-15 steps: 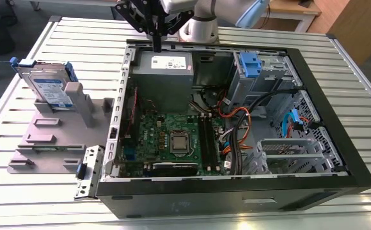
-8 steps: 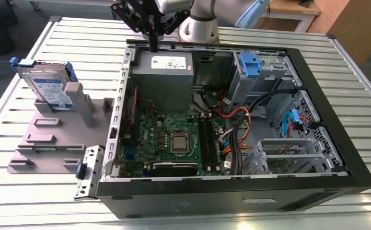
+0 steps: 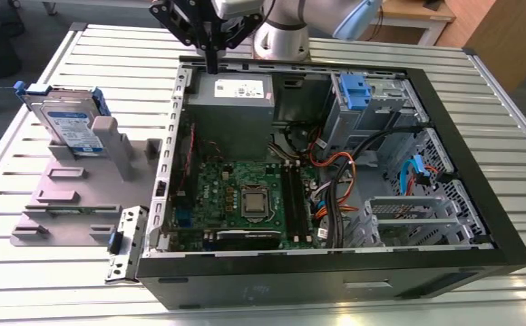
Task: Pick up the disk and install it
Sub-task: 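Reach for the disk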
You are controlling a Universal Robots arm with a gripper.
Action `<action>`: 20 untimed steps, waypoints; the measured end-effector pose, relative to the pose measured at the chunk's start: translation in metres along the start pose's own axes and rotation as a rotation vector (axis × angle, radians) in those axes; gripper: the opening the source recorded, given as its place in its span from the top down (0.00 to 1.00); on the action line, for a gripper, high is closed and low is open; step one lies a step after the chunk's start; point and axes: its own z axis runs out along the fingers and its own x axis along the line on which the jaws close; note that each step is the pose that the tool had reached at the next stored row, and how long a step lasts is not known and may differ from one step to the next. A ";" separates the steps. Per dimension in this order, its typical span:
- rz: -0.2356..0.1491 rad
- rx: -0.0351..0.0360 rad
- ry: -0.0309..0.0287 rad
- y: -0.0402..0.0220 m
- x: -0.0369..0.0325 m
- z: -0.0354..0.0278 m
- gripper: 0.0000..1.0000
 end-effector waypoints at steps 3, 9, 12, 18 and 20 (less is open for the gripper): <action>0.000 0.0000 0.0000 -0.0003 0.0041 -0.0001 0.89; 0.000 0.0001 0.0001 -0.0009 0.0119 -0.0002 0.89; 0.000 0.0001 0.0001 -0.0012 0.0156 -0.0003 0.89; 0.000 0.0000 0.0000 -0.0018 0.0242 -0.0004 0.89; 0.000 0.0000 0.0000 -0.0021 0.0273 -0.0004 0.89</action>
